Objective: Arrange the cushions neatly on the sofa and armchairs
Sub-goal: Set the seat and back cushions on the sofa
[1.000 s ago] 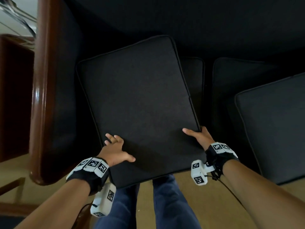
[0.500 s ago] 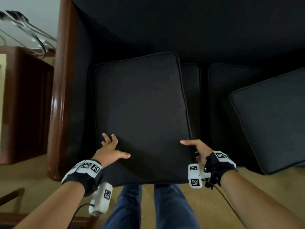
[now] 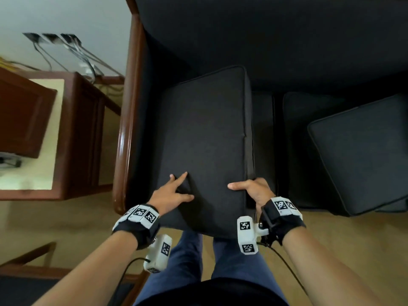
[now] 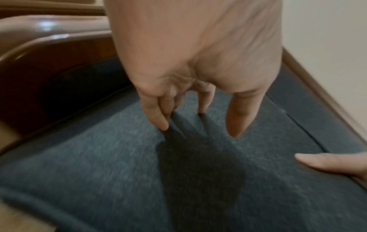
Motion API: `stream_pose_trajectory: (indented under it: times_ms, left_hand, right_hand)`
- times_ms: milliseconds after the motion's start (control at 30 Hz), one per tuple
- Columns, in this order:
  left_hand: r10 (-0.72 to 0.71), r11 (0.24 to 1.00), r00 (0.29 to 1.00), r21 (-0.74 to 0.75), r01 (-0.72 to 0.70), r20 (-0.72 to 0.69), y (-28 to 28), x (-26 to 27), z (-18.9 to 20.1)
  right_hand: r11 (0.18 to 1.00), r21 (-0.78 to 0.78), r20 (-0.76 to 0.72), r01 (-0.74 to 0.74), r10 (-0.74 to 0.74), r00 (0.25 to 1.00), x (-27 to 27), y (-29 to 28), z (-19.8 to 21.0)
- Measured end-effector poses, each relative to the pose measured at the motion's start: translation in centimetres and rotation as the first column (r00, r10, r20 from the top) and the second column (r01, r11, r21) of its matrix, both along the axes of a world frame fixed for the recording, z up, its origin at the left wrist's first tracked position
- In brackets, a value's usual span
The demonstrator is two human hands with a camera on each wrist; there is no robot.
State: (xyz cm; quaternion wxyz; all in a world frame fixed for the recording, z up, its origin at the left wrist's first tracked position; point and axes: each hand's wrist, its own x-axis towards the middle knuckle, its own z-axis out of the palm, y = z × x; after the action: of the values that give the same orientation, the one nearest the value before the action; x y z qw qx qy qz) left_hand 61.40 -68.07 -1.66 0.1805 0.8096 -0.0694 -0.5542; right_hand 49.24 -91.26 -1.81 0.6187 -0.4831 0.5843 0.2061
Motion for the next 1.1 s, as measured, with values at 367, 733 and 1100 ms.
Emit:
stream_pose_trajectory:
  times_ms: [367,733,1100]
  left_hand:
    - [-0.221,0.843,0.603,-0.161,0.513,0.766,-8.3,8.8,13.4]
    - [-0.729,0.604,0.378,0.278,0.747,0.571,-8.6,8.3,9.6]
    - [-0.354,0.935,0.879,0.131,0.328,0.32,-2.0,7.5,2.3]
  right_hand:
    - [0.315,-0.579,-0.398,-0.752,0.695,0.599,6.0,-4.5,14.3]
    - [-0.038,-0.587,-0.646,-0.808,0.623,0.44,-0.3,-12.5,12.5]
    - [0.636,-0.397,-0.34,-0.662,0.568,0.749,-5.6,-9.7,1.8]
